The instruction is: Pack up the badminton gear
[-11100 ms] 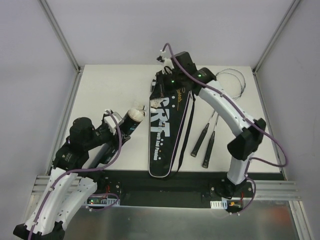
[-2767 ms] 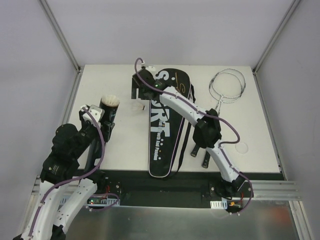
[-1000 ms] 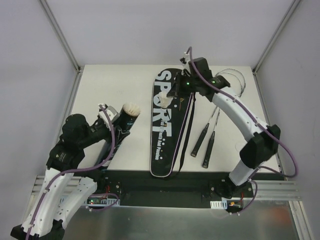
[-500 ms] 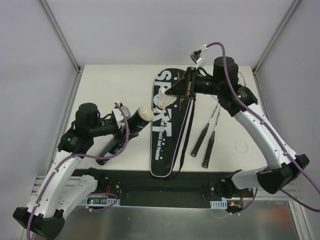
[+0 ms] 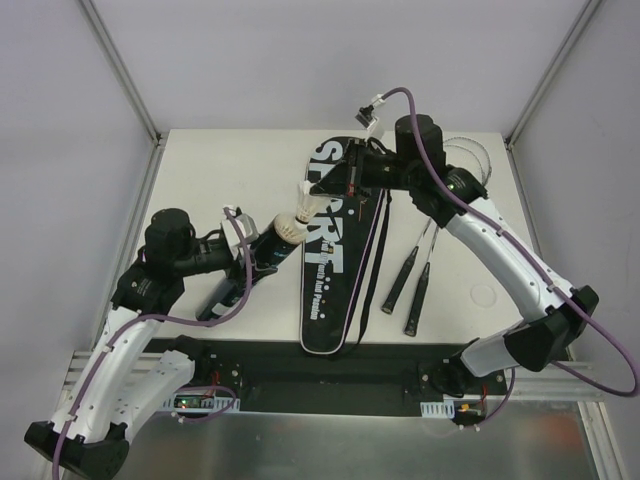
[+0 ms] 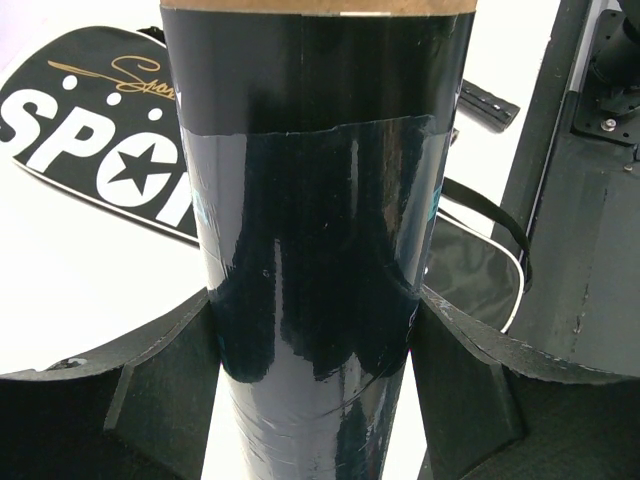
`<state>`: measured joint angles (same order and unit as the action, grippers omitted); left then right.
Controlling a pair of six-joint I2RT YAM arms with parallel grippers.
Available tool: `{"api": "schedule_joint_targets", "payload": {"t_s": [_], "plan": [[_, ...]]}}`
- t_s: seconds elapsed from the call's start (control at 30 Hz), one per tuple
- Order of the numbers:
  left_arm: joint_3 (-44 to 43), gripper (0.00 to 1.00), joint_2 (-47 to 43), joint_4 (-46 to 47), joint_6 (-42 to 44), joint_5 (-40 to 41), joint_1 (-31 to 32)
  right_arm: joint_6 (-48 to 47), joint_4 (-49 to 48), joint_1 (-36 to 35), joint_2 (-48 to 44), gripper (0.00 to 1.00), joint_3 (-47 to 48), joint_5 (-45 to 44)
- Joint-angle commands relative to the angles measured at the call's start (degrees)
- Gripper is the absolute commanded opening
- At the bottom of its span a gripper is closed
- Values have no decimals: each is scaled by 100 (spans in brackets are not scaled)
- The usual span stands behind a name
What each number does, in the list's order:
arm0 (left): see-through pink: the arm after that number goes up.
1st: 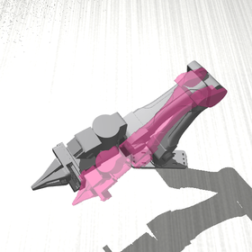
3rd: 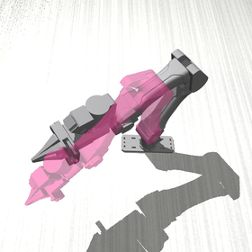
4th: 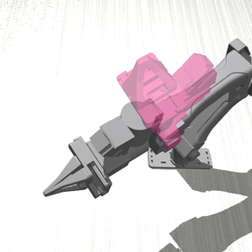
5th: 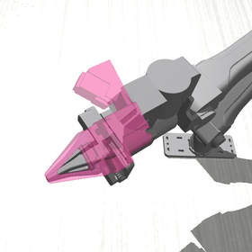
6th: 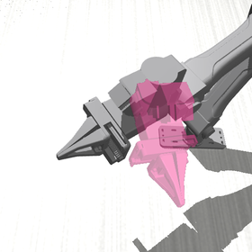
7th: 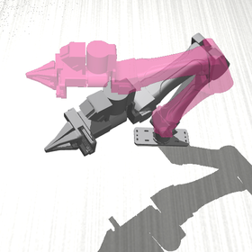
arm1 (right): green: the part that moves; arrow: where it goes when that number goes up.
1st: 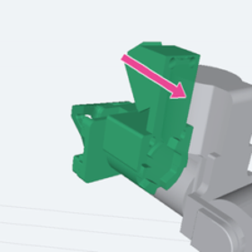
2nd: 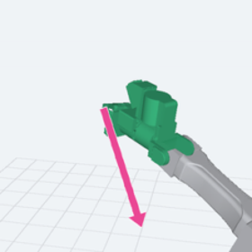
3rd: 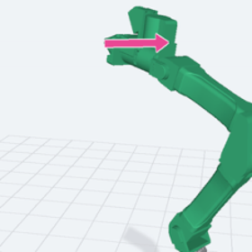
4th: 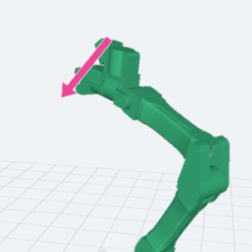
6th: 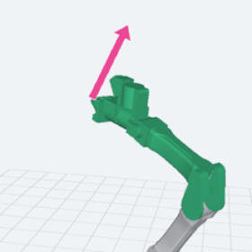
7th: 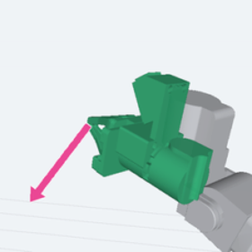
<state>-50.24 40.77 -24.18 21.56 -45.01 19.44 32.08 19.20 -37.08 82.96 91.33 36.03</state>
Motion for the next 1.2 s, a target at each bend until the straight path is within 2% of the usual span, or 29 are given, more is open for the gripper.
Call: {"api": "schedule_joint_targets", "payload": {"t_s": [0.0, 0.27, 0.37, 0.5, 0.7, 0.9, 1.07, 1.17], "plan": [[-258, 0, -70, 397, -108, -280, -2, -464, 136, -343, 80, 1, 359, -254], [-311, 0, -52, 494, -240, -157, -2, -1693, 1172, -668, 159, 4, 701, -922], [-294, 0, -61, 520, -231, -113, -10, -2055, 1559, -713, 151, 14, 807, -1019], [-294, 0, -34, 564, -266, -104, -11, -2486, 1981, -713, 98, 35, 930, -1072], [-223, 0, -26, 625, -275, -104, -2, -2548, 2219, -783, 273, 51, 1141, -782], [-188, 0, -52, 643, -275, -148, -10, -2750, 2808, -976, 783, 63, 1791, -817], [-267, 0, 27, 643, -328, -245, -2, -2803, 3142, -1082, 1161, 67, 2327, -861], [-320, 0, 62, 643, -328, -174, -11, -2751, 3125, -1196, 1275, 67, 2215, -975]]}}
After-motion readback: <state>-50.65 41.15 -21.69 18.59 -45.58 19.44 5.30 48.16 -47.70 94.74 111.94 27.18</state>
